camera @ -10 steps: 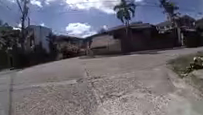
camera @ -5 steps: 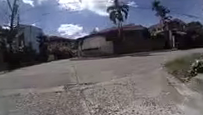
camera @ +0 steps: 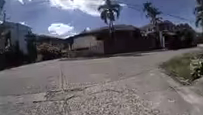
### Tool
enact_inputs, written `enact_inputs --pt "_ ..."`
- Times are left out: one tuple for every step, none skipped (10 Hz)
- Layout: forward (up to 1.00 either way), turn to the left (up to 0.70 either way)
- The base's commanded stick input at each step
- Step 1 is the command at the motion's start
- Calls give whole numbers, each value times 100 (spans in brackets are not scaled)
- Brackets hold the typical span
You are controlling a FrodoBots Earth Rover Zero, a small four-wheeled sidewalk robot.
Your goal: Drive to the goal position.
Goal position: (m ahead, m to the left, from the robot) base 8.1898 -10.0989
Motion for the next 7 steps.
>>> enact_inputs --pt "70 0" --pt "70 0" --pt "70 0" --pt "70 -4" --pt "70 -35" --pt "70 -35" --pt "70 -35"
